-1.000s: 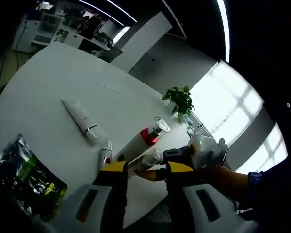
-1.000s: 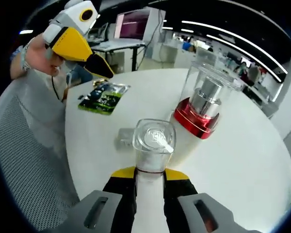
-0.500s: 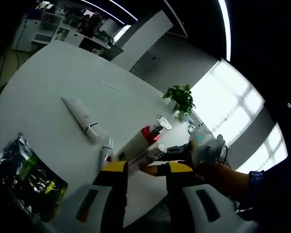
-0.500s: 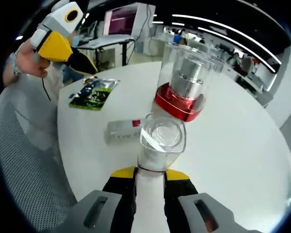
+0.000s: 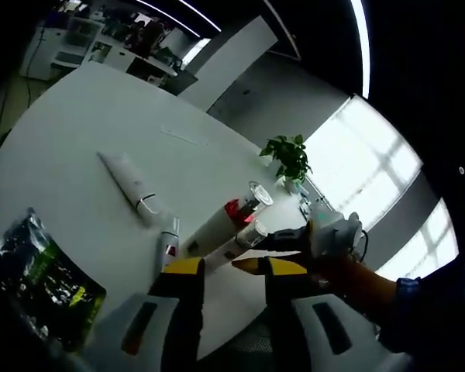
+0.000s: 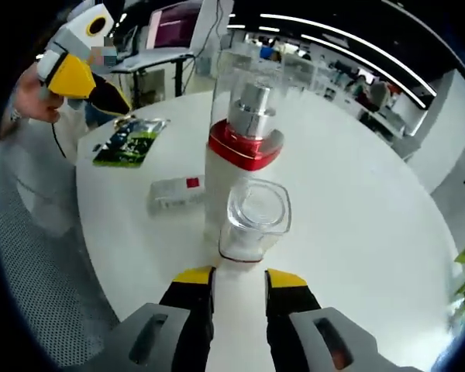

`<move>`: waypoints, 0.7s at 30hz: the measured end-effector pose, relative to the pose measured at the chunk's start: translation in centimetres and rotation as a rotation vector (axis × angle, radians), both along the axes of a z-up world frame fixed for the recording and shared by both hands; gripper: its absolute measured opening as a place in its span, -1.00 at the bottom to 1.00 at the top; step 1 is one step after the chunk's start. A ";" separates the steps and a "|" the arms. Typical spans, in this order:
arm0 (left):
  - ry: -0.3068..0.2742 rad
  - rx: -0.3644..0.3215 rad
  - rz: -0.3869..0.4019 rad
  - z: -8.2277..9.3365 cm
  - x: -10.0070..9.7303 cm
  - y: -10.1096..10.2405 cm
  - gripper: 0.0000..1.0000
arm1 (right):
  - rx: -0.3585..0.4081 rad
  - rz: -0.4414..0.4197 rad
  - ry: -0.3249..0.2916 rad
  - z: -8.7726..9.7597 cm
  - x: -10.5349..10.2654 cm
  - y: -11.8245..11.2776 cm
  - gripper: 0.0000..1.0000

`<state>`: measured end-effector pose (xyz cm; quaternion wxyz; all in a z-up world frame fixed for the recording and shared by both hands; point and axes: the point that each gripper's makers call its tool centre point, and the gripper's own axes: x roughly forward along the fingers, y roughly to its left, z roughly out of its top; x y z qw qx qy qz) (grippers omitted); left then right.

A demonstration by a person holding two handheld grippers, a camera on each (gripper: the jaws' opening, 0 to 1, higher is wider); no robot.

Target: Arrange the skincare products in the storage area until every visible bottle or jar stands upright without overlapping.

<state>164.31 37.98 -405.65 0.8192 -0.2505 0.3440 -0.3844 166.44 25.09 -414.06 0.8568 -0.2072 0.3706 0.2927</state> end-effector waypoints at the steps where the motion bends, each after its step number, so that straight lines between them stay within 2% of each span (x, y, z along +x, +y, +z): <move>1: 0.001 -0.002 -0.001 0.0 0.0 0.0 -0.50 | 0.037 -0.017 -0.006 0.5 0.1 0.2 -0.51; 4: 0.006 -0.007 -0.006 0.1 -0.1 -0.2 -0.50 | 0.131 -0.062 -0.038 2.1 0.5 0.7 -0.35; 9: 0.013 -0.014 -0.012 0.1 -0.3 -0.3 -0.51 | 0.215 -0.124 -0.129 4.2 1.9 0.8 -0.42; 12: 0.024 -0.017 -0.015 -0.1 -0.3 -0.4 -0.52 | 0.225 -0.126 -0.128 4.3 2.0 0.9 -0.67; 15: 0.033 -0.017 -0.018 -0.2 -0.5 -0.4 -0.53 | 0.223 -0.120 -0.133 4.1 1.9 1.0 -0.69; 18: 0.030 -0.017 -0.018 -0.2 -0.5 -0.4 -0.53 | 0.242 -0.092 -0.112 4.0 1.3 1.7 -0.69; 21: 0.036 -0.018 -0.021 -0.2 -0.5 -0.5 -0.53 | 0.257 -0.002 -0.100 4.0 0.5 3.6 -0.69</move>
